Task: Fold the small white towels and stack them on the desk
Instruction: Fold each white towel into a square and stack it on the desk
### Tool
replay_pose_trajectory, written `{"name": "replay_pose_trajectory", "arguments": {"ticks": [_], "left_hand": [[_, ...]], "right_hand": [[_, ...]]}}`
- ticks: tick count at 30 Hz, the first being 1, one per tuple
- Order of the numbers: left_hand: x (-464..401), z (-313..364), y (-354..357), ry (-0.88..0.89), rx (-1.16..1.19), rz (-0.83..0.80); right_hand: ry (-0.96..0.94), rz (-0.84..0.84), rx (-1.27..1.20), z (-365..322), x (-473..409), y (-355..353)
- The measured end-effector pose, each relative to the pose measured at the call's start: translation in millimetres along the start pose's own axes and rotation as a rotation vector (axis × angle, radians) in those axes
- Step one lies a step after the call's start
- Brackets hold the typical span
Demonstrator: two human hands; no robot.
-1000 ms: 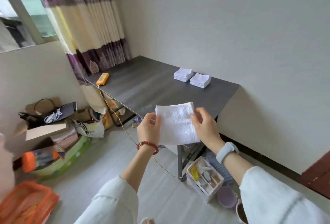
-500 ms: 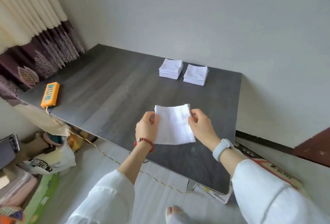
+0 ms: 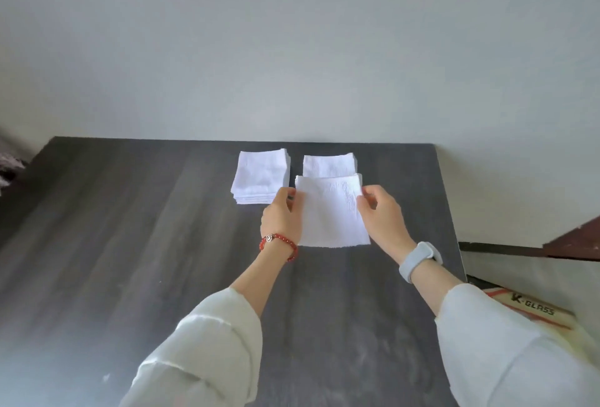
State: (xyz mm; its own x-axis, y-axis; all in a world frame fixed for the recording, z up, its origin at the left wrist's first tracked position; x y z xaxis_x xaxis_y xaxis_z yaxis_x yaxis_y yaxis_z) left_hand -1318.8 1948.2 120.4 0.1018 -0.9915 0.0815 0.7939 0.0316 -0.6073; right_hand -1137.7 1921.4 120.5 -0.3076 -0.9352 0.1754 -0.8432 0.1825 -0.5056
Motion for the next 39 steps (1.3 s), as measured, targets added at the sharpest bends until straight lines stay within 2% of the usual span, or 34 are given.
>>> {"name": "replay_pose_trajectory", "arguments": {"ticks": [4, 9, 18, 26, 28, 31, 32, 34, 36, 39], "left_hand": [[-74, 5, 23, 0.01, -0.025, 0.001], [-125, -3, 48, -0.003, -0.076, 0.001], [-152, -16, 81, -0.039, -0.321, -0.097], [-148, -22, 82, -0.036, -0.324, -0.091], [-146, -19, 81, 0.031, -0.345, -0.04], [-140, -14, 86, 0.389, -0.484, 0.05], [-138, -15, 90, 0.496, -0.533, 0.059], [-135, -21, 100, 0.604, -0.635, 0.008], [-133, -27, 106, 0.52, -0.658, -0.149], [-132, -37, 115, 0.378, -0.622, -0.345]], "right_hand": [[0.028, 0.035, 0.003, -4, -70, 13], [0.064, 0.038, 0.028, 4, -124, 28], [0.139, 0.003, 0.11, 32, -151, 42], [0.113, 0.059, 0.183, 38, -148, 44], [0.095, 0.145, 0.266, 38, -145, 43], [-0.238, 0.34, 0.499, 28, -139, 44], [-0.35, 0.351, 0.596, 25, -136, 47], [-0.466, 0.25, 0.819, 27, -135, 59], [-0.42, 0.133, 0.972, 33, -138, 66], [-0.271, -0.003, 1.021, 44, -142, 70]]}}
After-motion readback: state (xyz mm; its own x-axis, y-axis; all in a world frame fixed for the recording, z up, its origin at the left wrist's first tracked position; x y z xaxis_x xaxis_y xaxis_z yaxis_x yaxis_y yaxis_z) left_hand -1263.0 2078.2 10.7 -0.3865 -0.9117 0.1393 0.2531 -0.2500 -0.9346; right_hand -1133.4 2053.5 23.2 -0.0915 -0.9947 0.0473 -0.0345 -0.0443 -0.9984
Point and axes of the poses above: each hand's wrist, its own x-axis away from the middle knuckle, its own y-axis out of the palm, z = x × y, the point moved 4 cm from there along -x, towards the middle knuckle, and after that the axes turned 5 degrees about y, right-handed, at the moved point
